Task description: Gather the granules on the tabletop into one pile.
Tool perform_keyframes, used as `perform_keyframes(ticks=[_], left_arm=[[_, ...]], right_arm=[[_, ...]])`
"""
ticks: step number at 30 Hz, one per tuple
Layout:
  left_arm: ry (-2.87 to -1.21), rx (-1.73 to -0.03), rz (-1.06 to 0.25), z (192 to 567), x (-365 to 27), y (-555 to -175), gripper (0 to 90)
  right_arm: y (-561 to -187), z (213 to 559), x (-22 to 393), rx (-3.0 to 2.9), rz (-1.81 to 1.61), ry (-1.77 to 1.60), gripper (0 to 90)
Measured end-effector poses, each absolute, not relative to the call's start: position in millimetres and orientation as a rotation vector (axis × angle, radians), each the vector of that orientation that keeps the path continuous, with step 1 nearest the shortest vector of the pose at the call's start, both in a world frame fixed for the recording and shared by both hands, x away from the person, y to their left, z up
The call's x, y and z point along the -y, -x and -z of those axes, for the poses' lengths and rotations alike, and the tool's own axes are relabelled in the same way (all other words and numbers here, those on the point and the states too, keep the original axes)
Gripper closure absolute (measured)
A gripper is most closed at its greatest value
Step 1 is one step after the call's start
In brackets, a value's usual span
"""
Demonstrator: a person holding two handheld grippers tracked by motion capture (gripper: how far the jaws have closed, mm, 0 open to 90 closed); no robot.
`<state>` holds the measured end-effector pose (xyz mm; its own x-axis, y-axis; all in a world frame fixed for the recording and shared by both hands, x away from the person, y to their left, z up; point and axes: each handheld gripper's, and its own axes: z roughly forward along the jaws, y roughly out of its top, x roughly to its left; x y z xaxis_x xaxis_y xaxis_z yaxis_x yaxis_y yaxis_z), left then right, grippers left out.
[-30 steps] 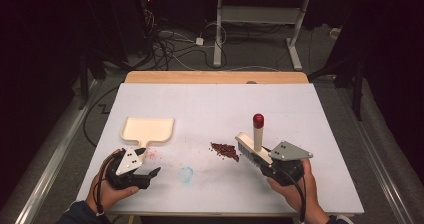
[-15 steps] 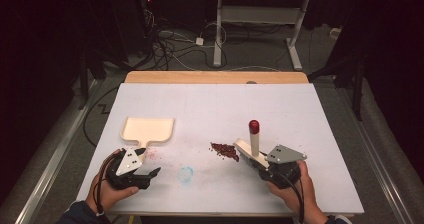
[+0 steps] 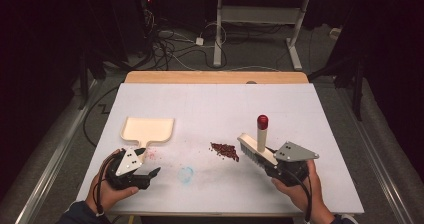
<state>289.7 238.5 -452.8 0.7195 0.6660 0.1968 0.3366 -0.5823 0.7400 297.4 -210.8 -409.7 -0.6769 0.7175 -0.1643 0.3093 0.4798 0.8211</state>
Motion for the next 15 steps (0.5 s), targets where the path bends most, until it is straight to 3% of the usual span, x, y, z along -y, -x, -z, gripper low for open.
perform_keyframes(ticks=[15], left_arm=[[-2.21,-0.748,-0.647,449.4,-238.7,-286.4,21.1]], right_arm=[[-277.2,395.5,253.2,-2.334,-1.134,-0.835,67.3]])
